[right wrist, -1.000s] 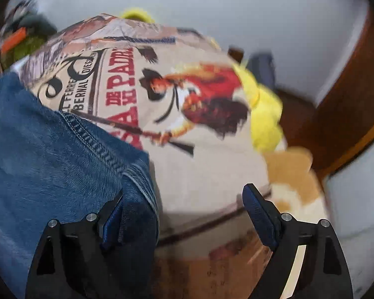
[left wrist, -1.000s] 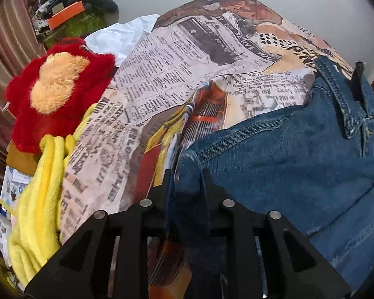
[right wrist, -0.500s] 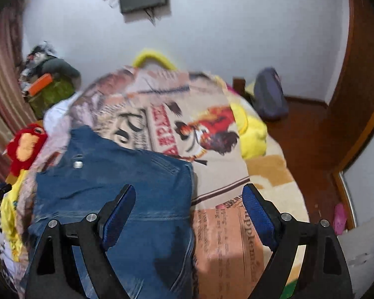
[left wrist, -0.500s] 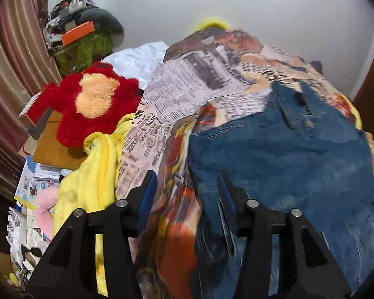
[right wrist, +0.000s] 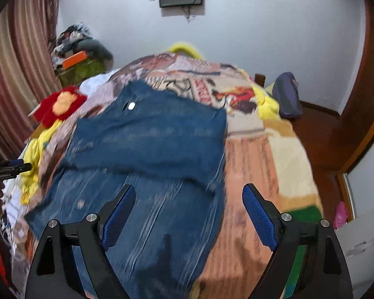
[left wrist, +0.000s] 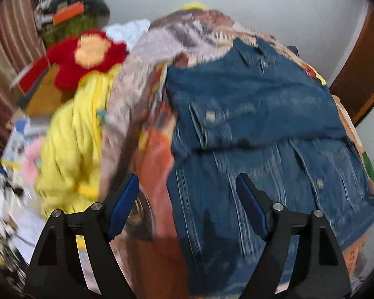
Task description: Fold large clothes
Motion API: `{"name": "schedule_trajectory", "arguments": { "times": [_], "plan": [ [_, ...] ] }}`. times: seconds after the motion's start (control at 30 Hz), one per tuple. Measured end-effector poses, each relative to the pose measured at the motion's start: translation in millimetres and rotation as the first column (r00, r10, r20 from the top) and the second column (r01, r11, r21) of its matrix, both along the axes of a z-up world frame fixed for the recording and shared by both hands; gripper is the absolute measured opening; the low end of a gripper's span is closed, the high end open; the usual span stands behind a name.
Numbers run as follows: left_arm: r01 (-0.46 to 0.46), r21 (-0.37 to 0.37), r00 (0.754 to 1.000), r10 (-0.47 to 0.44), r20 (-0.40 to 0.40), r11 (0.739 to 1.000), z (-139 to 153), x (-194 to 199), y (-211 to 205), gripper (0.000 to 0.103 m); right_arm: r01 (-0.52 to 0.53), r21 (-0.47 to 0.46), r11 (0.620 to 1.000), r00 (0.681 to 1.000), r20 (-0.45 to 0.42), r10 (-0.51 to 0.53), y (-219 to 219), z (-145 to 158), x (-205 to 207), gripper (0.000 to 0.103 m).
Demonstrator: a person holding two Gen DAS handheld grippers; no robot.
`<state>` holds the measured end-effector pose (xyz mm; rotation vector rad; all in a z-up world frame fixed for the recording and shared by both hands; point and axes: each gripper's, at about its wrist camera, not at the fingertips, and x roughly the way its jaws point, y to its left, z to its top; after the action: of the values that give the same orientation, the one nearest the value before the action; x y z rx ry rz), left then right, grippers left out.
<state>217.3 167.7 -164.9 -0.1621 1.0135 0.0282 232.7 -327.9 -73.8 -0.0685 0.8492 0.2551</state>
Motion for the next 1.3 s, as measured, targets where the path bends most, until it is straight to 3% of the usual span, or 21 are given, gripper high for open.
{"name": "schedule_trajectory", "arguments": {
  "times": [0.27,0.5,0.53,0.63,0.7,0.8,0.83,0.97,1.07,1.3],
  "plan": [
    [-0.044,-0.103,0.993,0.032,-0.114,0.994,-44,-44,-5,0.079,0.073,0.047,0.996,0.984,-0.169,-0.064,-17,-59,-38,0.086],
    [-0.056,-0.211,0.984,0.019,-0.175,0.976,-69,-70,-7,0.079,0.126,0.116,0.985,0.968,-0.231,-0.097,-31,-87,-63,0.083],
    [-0.062,-0.222,0.983,0.021,-0.183,0.973,-72,-72,-7,0.079,0.134,0.130,0.982,0.968,-0.230,-0.102,-32,-88,-66,0.081],
    [-0.080,-0.263,0.980,0.028,-0.197,0.962,-78,-76,-7,0.079,0.130,0.184,0.974,0.965,-0.250,-0.081,-33,-88,-67,0.062],
    [-0.093,-0.296,0.978,0.031,-0.208,0.950,-83,-79,-8,0.071,0.128,0.229,0.965,0.960,-0.274,-0.062,-31,-89,-66,0.045],
    [-0.098,-0.346,0.978,0.025,-0.209,0.933,-86,-81,-10,0.056,0.125,0.234,0.964,0.960,-0.274,-0.058,-26,-89,-65,0.036],
    [-0.099,-0.338,0.978,0.030,-0.205,0.936,-85,-80,-11,0.055,0.116,0.221,0.968,0.963,-0.263,-0.056,-23,-88,-66,0.034],
    [-0.063,-0.253,0.985,0.020,-0.171,0.966,-71,-79,-18,0.025,0.096,0.183,0.978,0.973,-0.226,-0.054,-15,-81,-63,0.022],
    [-0.045,-0.228,0.991,0.015,-0.134,0.973,-57,-76,-19,0.015,0.075,0.187,0.979,0.981,-0.190,-0.039,-14,-73,-59,0.017],
    [0.007,-0.147,1.000,-0.004,0.020,0.989,-5,-56,-31,0.011,0.014,0.207,0.978,0.992,-0.128,0.013,-5,-47,-37,0.015]
  ]
}}
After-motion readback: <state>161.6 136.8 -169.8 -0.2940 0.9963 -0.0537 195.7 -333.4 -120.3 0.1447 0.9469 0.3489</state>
